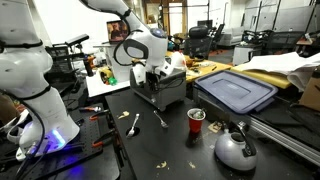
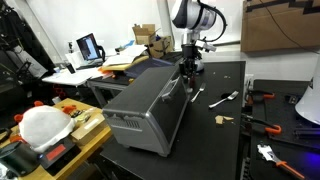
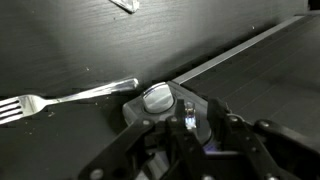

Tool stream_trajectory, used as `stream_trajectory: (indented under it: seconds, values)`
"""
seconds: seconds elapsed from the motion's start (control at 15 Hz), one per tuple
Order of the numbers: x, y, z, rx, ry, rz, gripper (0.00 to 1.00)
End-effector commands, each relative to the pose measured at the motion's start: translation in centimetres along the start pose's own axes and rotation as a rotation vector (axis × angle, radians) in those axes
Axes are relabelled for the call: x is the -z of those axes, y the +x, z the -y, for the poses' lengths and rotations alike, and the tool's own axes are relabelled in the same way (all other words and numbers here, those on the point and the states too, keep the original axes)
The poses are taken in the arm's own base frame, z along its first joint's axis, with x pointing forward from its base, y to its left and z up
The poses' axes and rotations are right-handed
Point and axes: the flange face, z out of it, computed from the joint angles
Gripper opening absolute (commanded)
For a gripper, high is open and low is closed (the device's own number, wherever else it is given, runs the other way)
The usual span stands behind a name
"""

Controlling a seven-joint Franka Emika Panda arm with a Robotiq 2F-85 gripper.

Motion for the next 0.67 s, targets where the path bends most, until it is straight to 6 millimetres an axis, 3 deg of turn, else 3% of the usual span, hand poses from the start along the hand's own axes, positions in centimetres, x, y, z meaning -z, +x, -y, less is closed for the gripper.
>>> stream_trajectory:
  seconds: [0.0, 0.6]
  values:
    - [-1.2, 0.5, 0.7, -0.041, 0.123, 0.008, 0.07]
    - [-3.4, 0.3, -0.5, -0.098, 0.403, 0.005, 0.07]
